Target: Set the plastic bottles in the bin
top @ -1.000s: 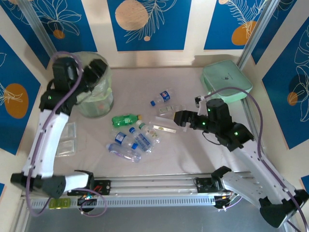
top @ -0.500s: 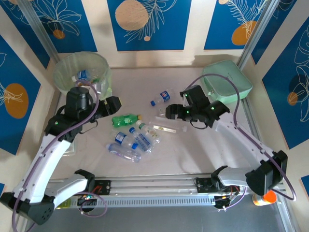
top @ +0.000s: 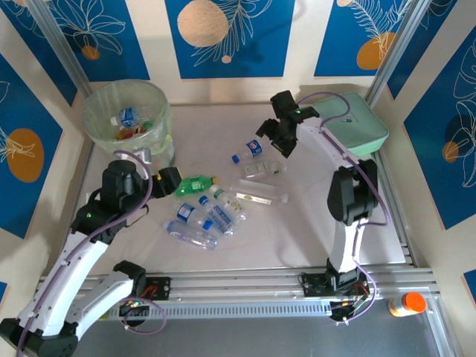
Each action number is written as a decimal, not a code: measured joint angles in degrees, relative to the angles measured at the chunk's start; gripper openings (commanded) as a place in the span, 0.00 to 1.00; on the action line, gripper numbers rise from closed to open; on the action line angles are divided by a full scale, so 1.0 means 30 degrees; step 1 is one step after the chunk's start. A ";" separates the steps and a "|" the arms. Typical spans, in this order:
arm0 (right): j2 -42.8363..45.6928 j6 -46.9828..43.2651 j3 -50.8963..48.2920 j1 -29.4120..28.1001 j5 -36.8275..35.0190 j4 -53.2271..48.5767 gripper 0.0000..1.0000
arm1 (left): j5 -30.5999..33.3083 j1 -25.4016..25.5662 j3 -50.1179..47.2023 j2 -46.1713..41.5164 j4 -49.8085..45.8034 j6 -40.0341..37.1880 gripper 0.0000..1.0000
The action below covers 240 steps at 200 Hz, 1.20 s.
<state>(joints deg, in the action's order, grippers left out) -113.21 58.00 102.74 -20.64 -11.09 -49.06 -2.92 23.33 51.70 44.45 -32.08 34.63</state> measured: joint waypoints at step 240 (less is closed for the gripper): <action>-0.7759 0.2106 0.6069 0.0532 0.2273 -0.0357 0.57 | 0.0597 0.1413 -0.1013 0.0495 0.1115 -0.0102 0.78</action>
<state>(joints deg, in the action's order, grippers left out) -136.49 64.31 120.95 -19.05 -4.27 -50.13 -1.13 27.57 48.66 45.93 -28.73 34.33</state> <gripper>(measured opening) 0.591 0.773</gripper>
